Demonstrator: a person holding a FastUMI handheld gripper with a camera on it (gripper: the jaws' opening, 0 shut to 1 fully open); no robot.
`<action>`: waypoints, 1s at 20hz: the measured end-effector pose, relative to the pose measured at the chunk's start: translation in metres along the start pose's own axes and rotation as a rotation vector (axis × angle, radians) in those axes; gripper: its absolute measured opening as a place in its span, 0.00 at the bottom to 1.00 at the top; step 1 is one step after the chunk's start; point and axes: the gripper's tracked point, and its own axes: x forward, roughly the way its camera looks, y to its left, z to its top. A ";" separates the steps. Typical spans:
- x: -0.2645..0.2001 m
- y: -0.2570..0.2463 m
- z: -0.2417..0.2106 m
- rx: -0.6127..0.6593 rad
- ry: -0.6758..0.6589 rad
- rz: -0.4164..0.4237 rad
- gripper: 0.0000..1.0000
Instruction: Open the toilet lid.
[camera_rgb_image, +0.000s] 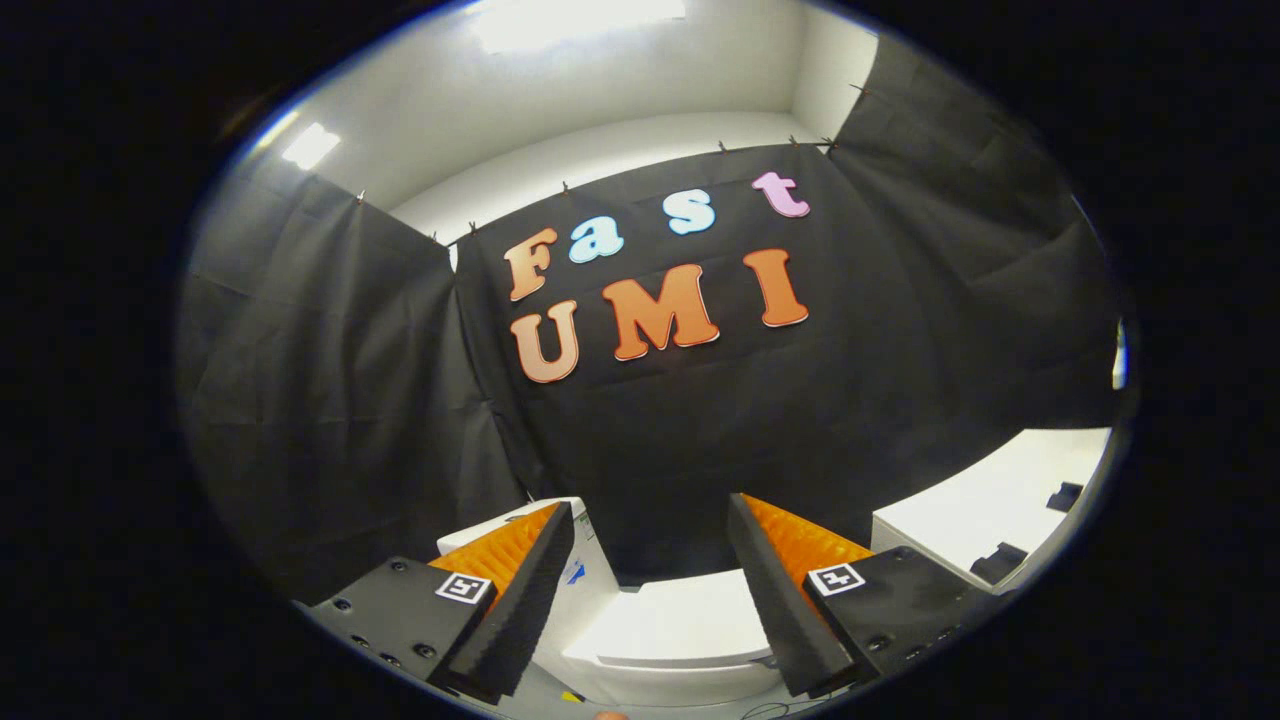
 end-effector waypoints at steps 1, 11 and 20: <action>0.003 -0.009 -0.009 0.024 -0.003 -0.011 0.99; 0.017 -0.096 -0.143 0.349 0.083 -0.141 0.99; 0.017 -0.167 -0.269 0.695 0.159 -0.321 0.99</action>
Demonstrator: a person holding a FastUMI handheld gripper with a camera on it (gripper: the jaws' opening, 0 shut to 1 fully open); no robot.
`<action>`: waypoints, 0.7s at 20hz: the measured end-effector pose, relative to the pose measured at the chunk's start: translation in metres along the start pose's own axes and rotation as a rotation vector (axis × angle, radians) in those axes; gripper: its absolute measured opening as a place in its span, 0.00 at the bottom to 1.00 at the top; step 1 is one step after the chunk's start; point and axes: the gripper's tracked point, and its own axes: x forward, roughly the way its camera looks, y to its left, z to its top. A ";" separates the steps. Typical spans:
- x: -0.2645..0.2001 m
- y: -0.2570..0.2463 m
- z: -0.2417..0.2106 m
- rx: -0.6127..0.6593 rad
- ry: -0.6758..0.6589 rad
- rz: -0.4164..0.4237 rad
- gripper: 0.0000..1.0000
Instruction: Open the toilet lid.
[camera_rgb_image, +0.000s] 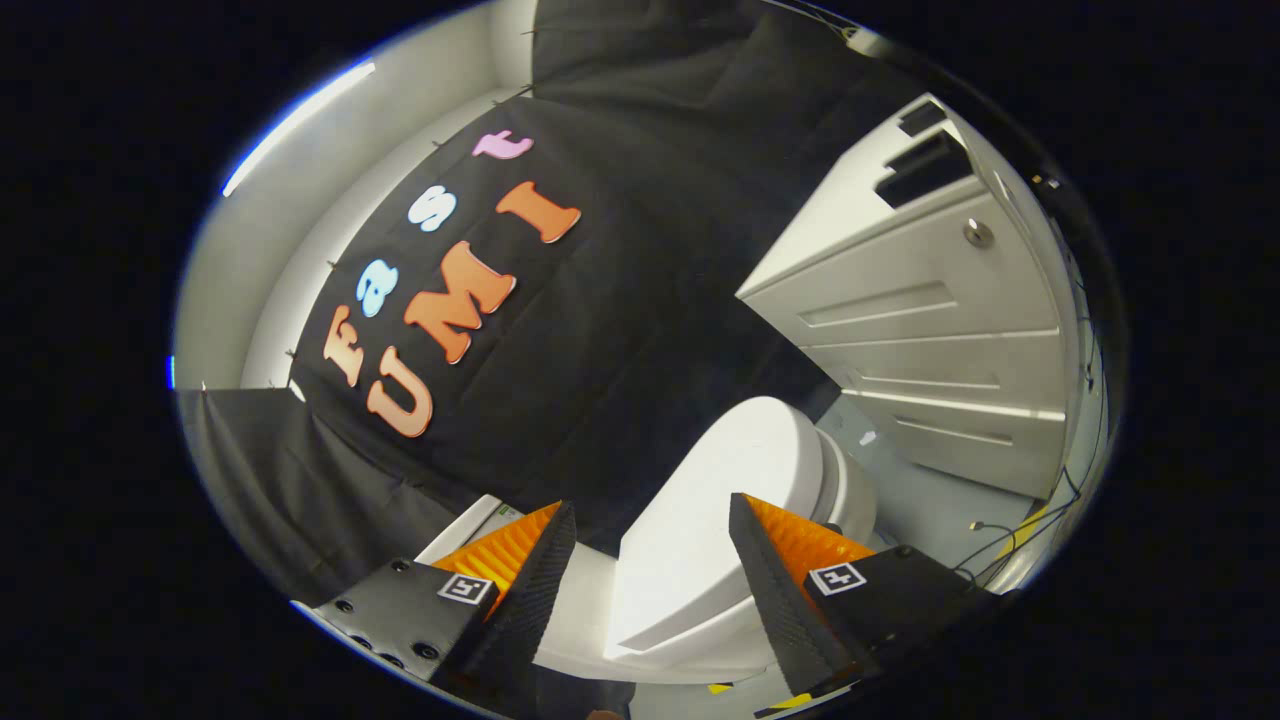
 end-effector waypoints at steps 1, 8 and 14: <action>0.006 -0.015 -0.005 0.041 0.004 -0.022 0.99; 0.032 -0.081 -0.035 0.220 0.020 -0.086 0.99; 0.050 -0.121 -0.060 0.360 0.052 -0.111 0.96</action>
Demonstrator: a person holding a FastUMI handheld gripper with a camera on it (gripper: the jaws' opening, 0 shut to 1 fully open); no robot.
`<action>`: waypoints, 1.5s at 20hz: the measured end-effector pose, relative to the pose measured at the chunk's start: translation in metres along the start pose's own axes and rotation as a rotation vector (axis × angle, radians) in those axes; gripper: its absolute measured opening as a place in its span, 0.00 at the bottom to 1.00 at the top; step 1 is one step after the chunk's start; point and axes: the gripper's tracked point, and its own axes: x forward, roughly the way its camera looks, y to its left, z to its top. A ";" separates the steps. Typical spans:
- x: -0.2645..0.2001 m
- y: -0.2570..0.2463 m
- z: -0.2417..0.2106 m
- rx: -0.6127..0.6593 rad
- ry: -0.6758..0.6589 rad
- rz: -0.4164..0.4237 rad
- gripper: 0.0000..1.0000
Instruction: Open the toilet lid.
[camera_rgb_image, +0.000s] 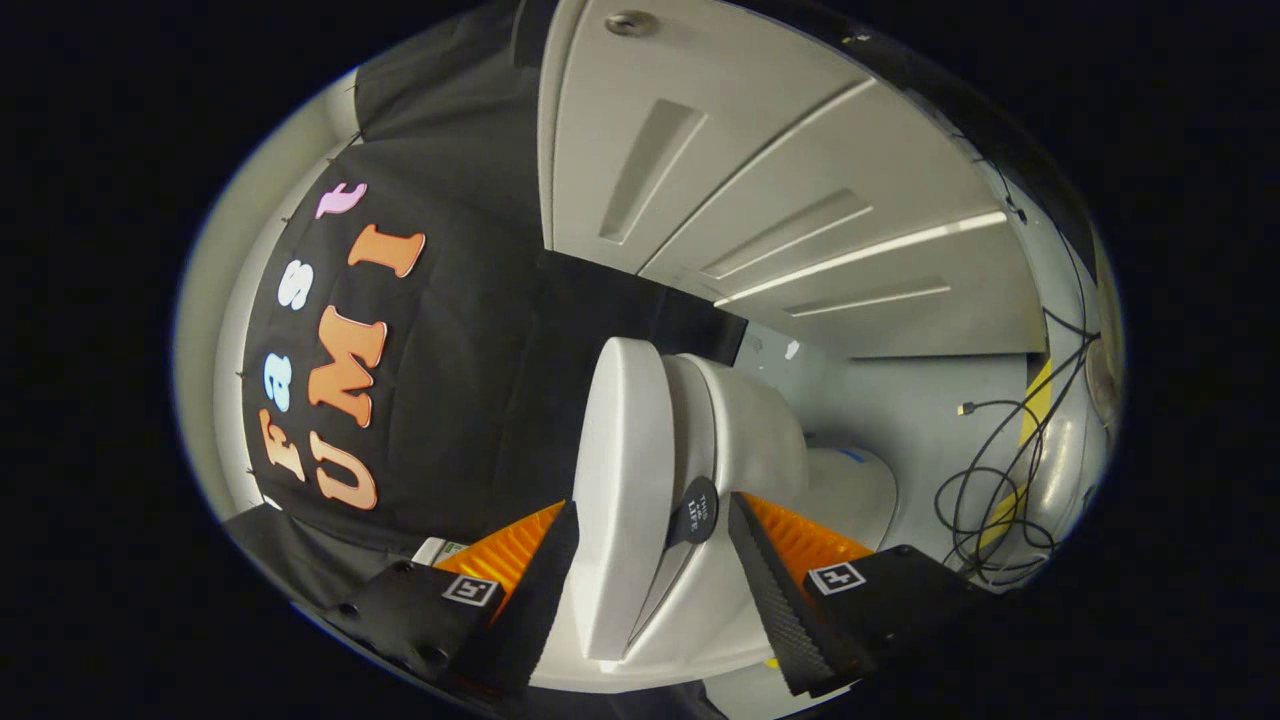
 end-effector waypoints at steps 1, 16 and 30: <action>0.004 -0.002 -0.001 0.021 0.008 0.008 0.96; 0.036 -0.030 0.001 0.117 0.079 0.007 0.13; 0.013 0.046 -0.002 -0.019 0.008 0.013 0.08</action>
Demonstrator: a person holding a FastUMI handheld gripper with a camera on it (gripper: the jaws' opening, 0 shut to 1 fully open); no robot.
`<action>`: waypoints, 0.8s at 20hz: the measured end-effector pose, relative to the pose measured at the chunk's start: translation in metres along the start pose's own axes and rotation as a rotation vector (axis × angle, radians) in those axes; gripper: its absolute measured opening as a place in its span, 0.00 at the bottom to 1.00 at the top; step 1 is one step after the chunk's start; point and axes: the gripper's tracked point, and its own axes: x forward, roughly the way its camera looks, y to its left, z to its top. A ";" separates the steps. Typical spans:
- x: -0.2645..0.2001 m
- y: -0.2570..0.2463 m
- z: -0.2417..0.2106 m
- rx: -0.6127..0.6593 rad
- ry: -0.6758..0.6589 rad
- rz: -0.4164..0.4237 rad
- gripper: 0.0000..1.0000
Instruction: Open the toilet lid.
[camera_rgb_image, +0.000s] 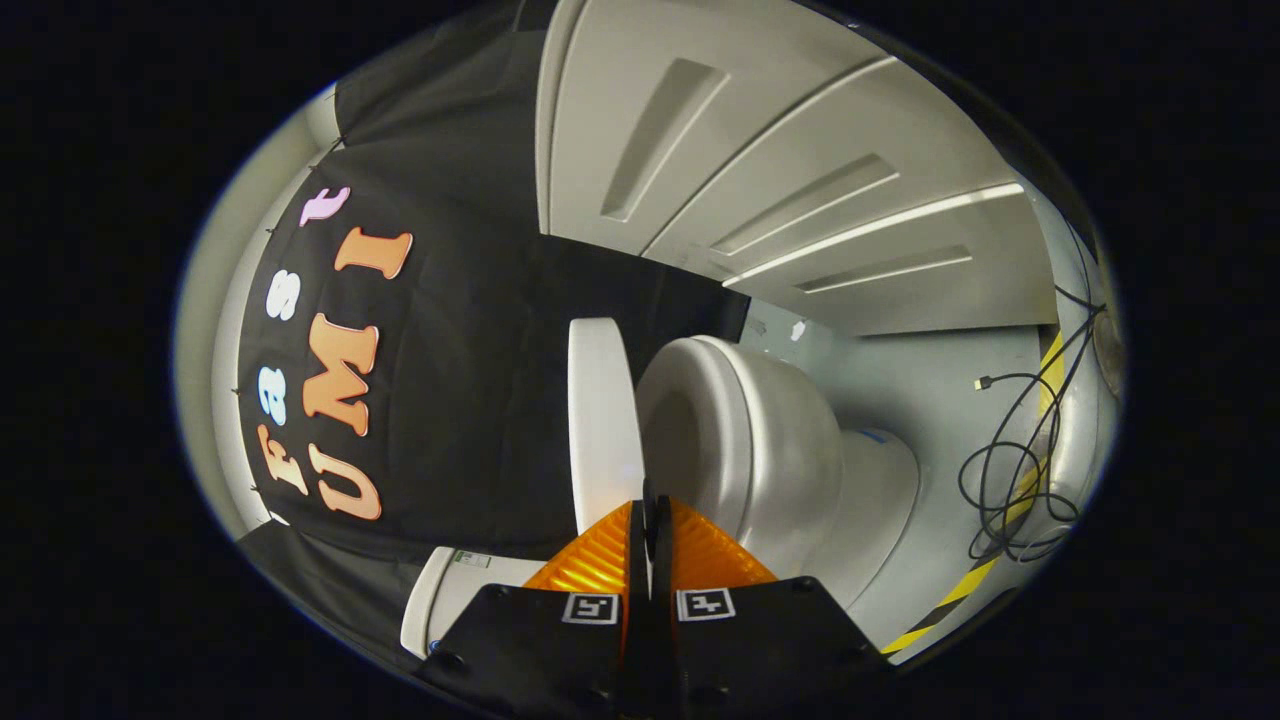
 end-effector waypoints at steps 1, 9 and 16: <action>-0.003 0.015 0.001 -0.034 -0.004 0.017 0.07; -0.004 0.124 -0.013 -0.226 -0.064 0.101 0.07; -0.006 0.173 -0.033 -0.407 -0.072 0.074 0.08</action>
